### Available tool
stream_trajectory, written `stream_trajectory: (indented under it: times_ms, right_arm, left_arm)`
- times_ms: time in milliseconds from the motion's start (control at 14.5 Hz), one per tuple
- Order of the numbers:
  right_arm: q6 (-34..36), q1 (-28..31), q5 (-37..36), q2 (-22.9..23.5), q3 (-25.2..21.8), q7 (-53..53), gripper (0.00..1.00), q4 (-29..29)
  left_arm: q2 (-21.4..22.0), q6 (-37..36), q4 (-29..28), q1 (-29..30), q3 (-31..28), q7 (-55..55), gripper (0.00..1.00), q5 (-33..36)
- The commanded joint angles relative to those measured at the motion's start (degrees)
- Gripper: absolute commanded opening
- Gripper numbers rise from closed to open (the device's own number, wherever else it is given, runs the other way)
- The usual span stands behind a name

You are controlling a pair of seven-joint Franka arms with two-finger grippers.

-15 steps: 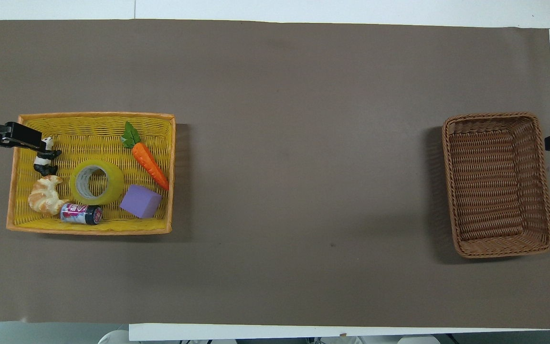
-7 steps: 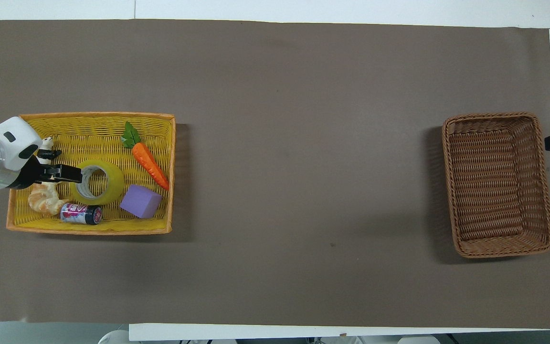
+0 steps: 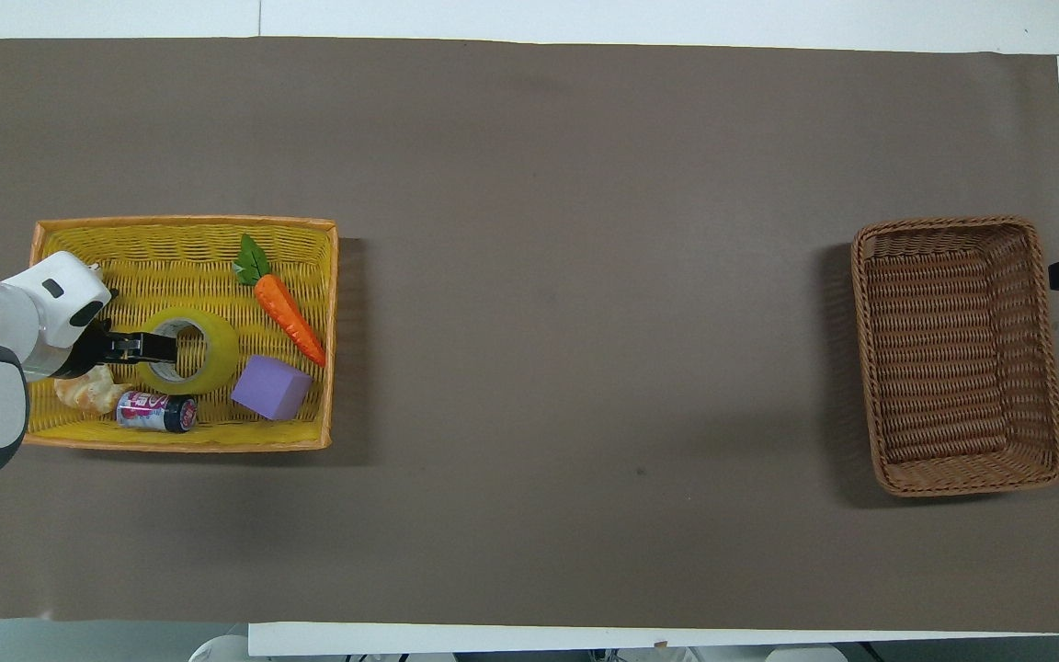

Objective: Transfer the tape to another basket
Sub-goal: 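Lower the left gripper into the yellow basket and grasp the tape roll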

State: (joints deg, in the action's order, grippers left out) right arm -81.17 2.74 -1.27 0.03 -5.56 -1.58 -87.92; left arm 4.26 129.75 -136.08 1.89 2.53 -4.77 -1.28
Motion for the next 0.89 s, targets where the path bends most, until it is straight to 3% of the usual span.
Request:
stream_trajectory:
  times_ms: [0,138,206,413,688,825]
  right_arm:
    - [0.1,0.7,0.3,-0.8,0.5,-0.5,0.99,-0.9]
    - [0.1,0.7,0.3,-0.8,0.5,-0.5,0.99,-0.9]
    - [0.1,0.7,0.3,-0.8,0.5,-0.5,0.99,-0.9]
    - [0.1,0.7,0.3,-0.8,0.5,-0.5,0.99,-0.9]
    - [0.1,0.7,0.3,-0.8,0.5,-0.5,0.99,-0.9]
    - [0.1,0.7,0.3,-0.8,0.5,-0.5,0.99,-0.9]
  left_arm:
    - [-1.0,2.3,-0.7,0.4,0.2,0.3,0.93,-0.4]
    - [-1.6,2.6,-0.7,0.4,0.2,0.4,0.87,-0.4]
    - [-2.4,3.2,-0.7,0.4,0.2,0.3,0.74,-0.4]
    - [-3.5,3.8,-0.7,-0.3,0.2,1.5,0.66,-0.4]
    - [-5.4,3.8,-0.7,-0.4,0.3,2.2,0.29,-0.4]
    - [-6.0,3.9,-0.6,-0.4,0.3,2.2,0.26,-0.4]
